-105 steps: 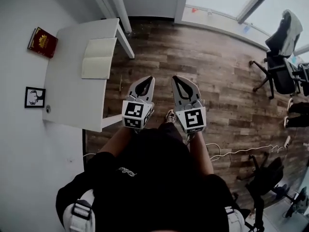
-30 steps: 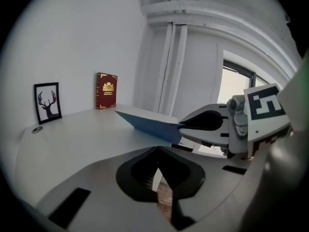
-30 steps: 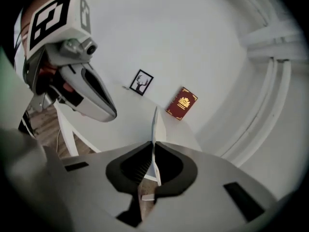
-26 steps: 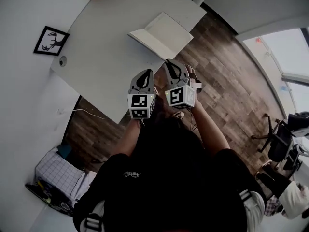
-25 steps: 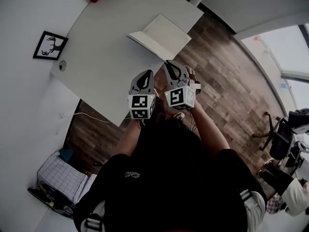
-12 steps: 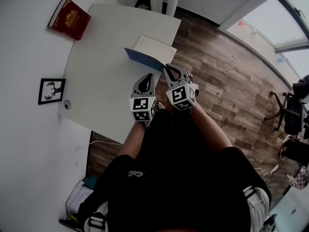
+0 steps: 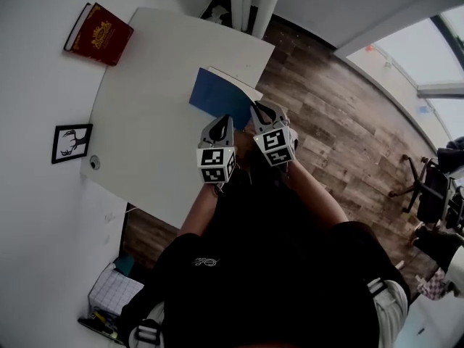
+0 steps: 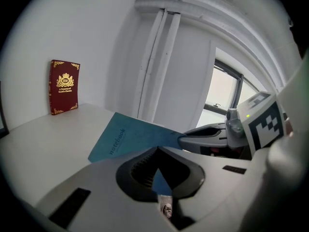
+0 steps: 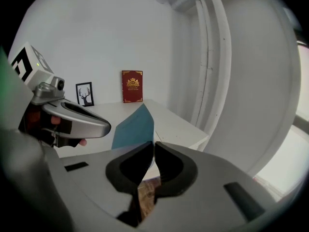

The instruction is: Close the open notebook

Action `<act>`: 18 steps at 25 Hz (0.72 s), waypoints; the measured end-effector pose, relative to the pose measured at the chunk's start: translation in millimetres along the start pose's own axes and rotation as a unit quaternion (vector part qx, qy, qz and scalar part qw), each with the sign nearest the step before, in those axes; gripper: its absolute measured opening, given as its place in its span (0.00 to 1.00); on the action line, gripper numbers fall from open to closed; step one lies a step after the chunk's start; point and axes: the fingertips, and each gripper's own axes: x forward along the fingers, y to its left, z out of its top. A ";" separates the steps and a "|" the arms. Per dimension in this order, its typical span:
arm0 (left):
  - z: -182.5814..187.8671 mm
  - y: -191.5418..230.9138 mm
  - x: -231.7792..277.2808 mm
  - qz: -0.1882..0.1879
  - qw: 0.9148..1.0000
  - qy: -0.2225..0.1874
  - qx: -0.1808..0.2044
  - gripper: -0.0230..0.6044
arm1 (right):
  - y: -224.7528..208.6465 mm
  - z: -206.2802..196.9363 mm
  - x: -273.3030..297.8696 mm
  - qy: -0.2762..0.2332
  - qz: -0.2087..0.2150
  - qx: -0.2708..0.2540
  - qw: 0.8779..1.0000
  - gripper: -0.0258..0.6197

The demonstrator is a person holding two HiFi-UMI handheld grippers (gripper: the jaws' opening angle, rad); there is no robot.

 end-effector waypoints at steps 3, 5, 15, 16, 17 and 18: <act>4.9 -3.3 19.1 0.005 1.000 0.005 0.001 0.04 | -14.9 -9.5 18.3 0.008 0.018 0.014 1.000 0.10; 1.5 -3.7 25.6 0.011 1.000 0.016 -0.002 0.04 | -18.5 -19.0 26.2 0.023 0.026 0.019 0.999 0.10; -13.7 -11.5 37.1 0.017 0.998 0.059 -0.006 0.04 | -27.9 -32.8 54.0 0.043 0.038 -0.042 0.997 0.10; -13.8 -12.7 36.9 0.017 0.998 0.059 -0.007 0.04 | -29.2 -33.1 55.5 0.044 0.032 -0.057 0.997 0.10; -13.4 -12.9 36.1 0.018 0.998 0.058 -0.008 0.04 | -30.9 -33.6 57.2 0.044 0.024 -0.073 0.996 0.12; -12.7 -12.5 35.2 0.019 0.998 0.057 -0.007 0.04 | -33.0 -34.3 59.2 0.046 0.014 -0.086 0.995 0.15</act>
